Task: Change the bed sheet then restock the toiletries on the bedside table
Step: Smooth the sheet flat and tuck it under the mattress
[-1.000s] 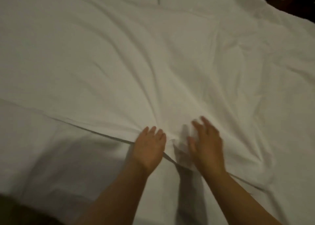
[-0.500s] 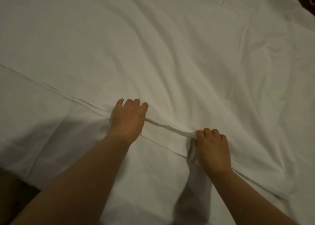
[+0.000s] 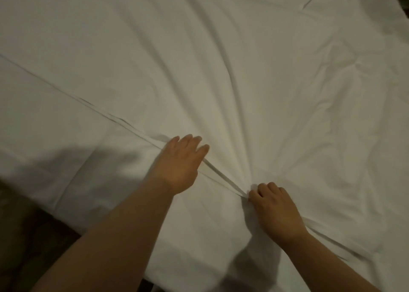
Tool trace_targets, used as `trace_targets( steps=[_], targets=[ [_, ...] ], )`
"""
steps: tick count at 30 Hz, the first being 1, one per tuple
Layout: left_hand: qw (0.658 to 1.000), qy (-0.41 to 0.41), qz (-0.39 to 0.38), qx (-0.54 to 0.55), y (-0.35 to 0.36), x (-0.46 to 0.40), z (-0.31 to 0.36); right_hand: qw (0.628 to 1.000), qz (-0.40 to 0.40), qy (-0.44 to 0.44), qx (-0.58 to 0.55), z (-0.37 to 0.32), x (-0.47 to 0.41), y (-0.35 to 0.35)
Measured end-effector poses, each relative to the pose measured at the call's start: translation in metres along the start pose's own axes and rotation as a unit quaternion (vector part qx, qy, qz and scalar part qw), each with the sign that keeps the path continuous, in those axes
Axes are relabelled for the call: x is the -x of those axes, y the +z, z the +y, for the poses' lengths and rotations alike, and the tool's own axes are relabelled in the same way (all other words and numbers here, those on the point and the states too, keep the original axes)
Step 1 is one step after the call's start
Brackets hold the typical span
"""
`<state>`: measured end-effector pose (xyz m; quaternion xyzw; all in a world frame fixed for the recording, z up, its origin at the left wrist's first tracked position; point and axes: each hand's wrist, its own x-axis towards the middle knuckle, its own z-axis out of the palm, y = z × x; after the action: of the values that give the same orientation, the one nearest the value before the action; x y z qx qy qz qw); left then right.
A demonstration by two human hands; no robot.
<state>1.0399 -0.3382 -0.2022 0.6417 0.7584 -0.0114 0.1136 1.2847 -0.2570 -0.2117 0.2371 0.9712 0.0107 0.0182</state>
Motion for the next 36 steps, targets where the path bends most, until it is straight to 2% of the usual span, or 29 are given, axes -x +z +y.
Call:
trace_targets(
  steps=[3, 7, 10, 13, 15, 17, 18, 21, 24, 27, 31, 36],
  targets=[
    [1.0, -0.009, -0.003, -0.027, 0.004, 0.0, 0.007, 0.999, -0.009, -0.042, 0.007, 0.003, 0.004, -0.001],
    [0.998, 0.003, 0.017, -0.065, -0.006, -0.006, 0.012, 0.998, -0.047, -0.035, 0.025, 0.007, 0.002, -0.007],
    [0.997, 0.012, -0.014, -0.074, -0.011, -0.015, 0.011, 0.999, -0.024, 0.003, -0.033, 0.003, -0.01, -0.016],
    [0.997, 0.043, -0.034, -0.054, -0.01, -0.012, 0.002, 0.99, 0.006, 0.088, -0.107, -0.013, -0.046, -0.026],
    [0.996, 0.065, -0.049, -0.031, -0.008, -0.007, -0.004, 0.978, -0.071, 0.133, -0.147, -0.021, -0.074, -0.025],
    [0.997, 0.057, -0.055, 0.001, -0.011, -0.001, -0.007, 0.967, -0.151, 0.14, -0.147, -0.027, -0.083, -0.015],
    [0.998, 0.038, -0.049, 0.013, -0.011, 0.002, -0.009, 0.964, -0.168, 0.146, -0.146, -0.031, -0.082, -0.011],
    [0.998, -0.023, -0.055, 0.015, -0.012, 0.005, -0.023, 0.97, -0.152, 0.138, -0.128, -0.055, -0.061, -0.005],
    [0.993, -0.078, -0.092, 0.009, -0.015, 0.001, -0.053, 0.963, -0.163, 0.151, -0.15, -0.068, -0.064, -0.011],
    [0.99, -0.106, -0.09, 0.016, -0.023, 0.0, -0.094, 0.972, -0.122, 0.125, -0.156, -0.084, -0.106, -0.012],
    [0.99, -0.098, -0.096, 0.019, -0.036, 0.005, -0.163, 0.976, -0.114, 0.112, -0.146, -0.133, -0.182, -0.013],
    [0.993, -0.082, -0.084, 0.01, -0.051, 0.008, -0.285, 0.967, -0.107, 0.164, -0.16, -0.213, -0.286, -0.023]
  ],
)
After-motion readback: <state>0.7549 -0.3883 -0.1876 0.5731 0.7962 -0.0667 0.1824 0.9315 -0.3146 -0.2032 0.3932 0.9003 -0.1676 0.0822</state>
